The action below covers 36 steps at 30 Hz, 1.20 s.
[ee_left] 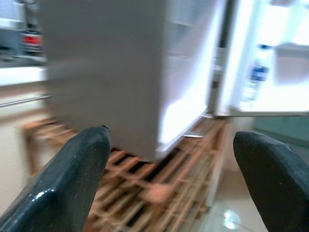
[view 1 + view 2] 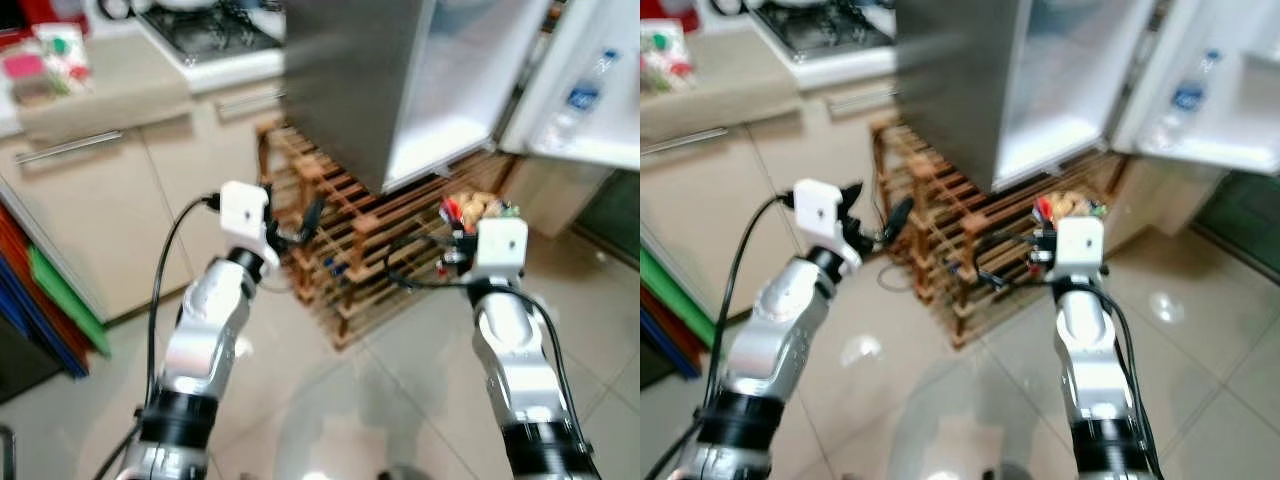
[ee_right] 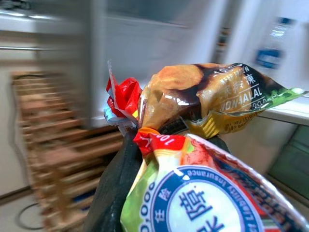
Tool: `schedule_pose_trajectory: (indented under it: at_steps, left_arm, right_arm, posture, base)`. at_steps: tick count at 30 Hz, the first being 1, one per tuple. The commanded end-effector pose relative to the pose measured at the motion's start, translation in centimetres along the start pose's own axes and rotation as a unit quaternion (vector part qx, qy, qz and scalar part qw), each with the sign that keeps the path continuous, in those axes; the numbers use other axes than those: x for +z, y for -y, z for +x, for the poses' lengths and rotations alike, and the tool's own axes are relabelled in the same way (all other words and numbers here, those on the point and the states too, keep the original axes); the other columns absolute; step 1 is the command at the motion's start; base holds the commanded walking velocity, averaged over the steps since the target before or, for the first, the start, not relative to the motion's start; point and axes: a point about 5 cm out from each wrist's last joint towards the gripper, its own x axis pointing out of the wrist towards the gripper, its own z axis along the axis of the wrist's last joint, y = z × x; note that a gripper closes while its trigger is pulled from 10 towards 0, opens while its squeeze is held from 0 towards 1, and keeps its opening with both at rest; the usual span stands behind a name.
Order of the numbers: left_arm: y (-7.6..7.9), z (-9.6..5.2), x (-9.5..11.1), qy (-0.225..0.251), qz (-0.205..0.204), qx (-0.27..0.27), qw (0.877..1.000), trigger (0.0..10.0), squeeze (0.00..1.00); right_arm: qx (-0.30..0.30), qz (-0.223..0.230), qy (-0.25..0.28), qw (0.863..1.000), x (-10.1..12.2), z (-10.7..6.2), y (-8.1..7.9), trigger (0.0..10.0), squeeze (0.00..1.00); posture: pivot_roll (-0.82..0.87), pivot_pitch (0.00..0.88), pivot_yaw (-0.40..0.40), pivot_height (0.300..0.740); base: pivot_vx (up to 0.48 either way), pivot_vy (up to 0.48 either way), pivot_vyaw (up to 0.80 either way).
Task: Restocking fridge
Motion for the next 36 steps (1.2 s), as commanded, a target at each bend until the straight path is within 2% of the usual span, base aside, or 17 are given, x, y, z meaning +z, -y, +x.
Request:
schedule_pose_trajectory:
  at_steps: [1, 5, 13, 15, 16, 19, 22, 26, 29, 32, 36]
  left_arm:
    - [0.7, 0.3, -0.4, -0.012, 0.003, -0.01, 1.0, 10.0, 0.0]
    - [0.7, 0.5, -0.6, -0.013, 0.004, -0.01, 1.0, 10.0, 0.0]
    - [-1.1, 0.4, -1.2, -0.029, 0.005, 0.054, 0.998, 10.0, 0.0]
    - [-2.8, 0.3, -1.9, -0.055, 0.003, 0.123, 0.991, 10.0, 0.0]
    - [-3.7, 0.0, -2.4, -0.069, -0.015, 0.159, 0.985, 10.0, 0.0]
    - [-5.1, -0.7, -3.2, -0.085, -0.05, 0.197, 0.975, 10.0, 0.0]
    - [-5.1, -1.1, -2.7, -0.066, -0.037, 0.179, 0.981, 10.0, 0.0]
    - [-4.7, -1.4, -2.2, -0.046, -0.027, 0.158, 0.986, 10.0, 0.0]
    - [-4.1, -1.0, -2.0, -0.043, -0.008, 0.141, 0.989, 10.0, 0.0]
    - [-2.9, -0.6, -1.5, -0.038, 0.018, 0.089, 0.995, 10.0, 0.0]
    - [-2.2, -0.4, -1.2, -0.034, 0.016, 0.059, 0.998, 10.0, 0.0]
  right_arm:
    - [-0.014, -0.005, 0.005, 1.0, 0.0, 0.0, 1.0, 10.0, 0.0]
    - [-0.018, -0.001, 0.003, 1.0, -0.2, -0.1, 1.2, 10.0, 0.0]
    - [-0.031, 0.008, -0.008, 0.999, -0.9, -0.6, 1.8, 10.0, 0.0]
    - [-0.03, 0.008, -0.006, 0.999, -0.8, -0.5, 1.8, 10.0, 0.0]
    - [-0.029, 0.009, -0.003, 1.0, -0.7, -0.5, 1.8, 10.0, 0.0]
    - [-0.032, 0.02, 0.003, 0.999, -0.7, -0.5, 1.9, 10.0, 0.0]
    - [-0.044, 0.037, 0.0, 0.998, -1.1, -0.8, 2.5, 10.0, 0.0]
    - [-0.043, 0.036, -0.004, 0.998, -1.4, -1.1, 2.6, 10.0, 0.0]
    - [-0.04, 0.035, -0.008, 0.999, -1.6, -1.1, 2.4, 10.0, 0.0]
    - [-0.039, 0.036, -0.012, 0.998, -1.8, -1.1, 2.3, 10.0, 0.0]
    - [-0.039, 0.042, -0.023, 0.998, -2.2, -1.0, 2.0, 10.0, 0.0]
  posture:
    - [-0.08, 0.0, 0.022, 0.74]
    - [-0.08, 0.0, 0.023, 0.74]
    - [-0.08, 0.0, 0.013, 0.74]
    - [-0.08, 0.0, 0.013, 0.74]
    - [-0.08, 0.0, 0.012, 0.74]
    - [-0.08, 0.0, 0.011, 0.74]
    - [-0.08, 0.0, 0.008, 0.74]
    - [-0.07, 0.0, 0.006, 0.74]
    - [-0.06, 0.0, 0.008, 0.74]
    - [-0.05, 0.0, 0.008, 0.74]
    - [-0.05, 0.0, 0.011, 0.74]
  base:
    - [0.0, -0.446, 0.0]
    - [0.0, -0.429, 0.0]
    - [0.038, -0.104, 0.0]
    - [0.0, 0.0, 0.0]
    - [0.0, 0.0, 0.0]
    - [0.0, 0.0, 0.0]
    - [0.0, 0.0, 0.0]
    - [0.231, 0.0, 0.0]
    - [0.45, 0.0, 0.0]
    - [0.44, 0.0, 0.0]
    - [0.429, 0.0, 0.0]
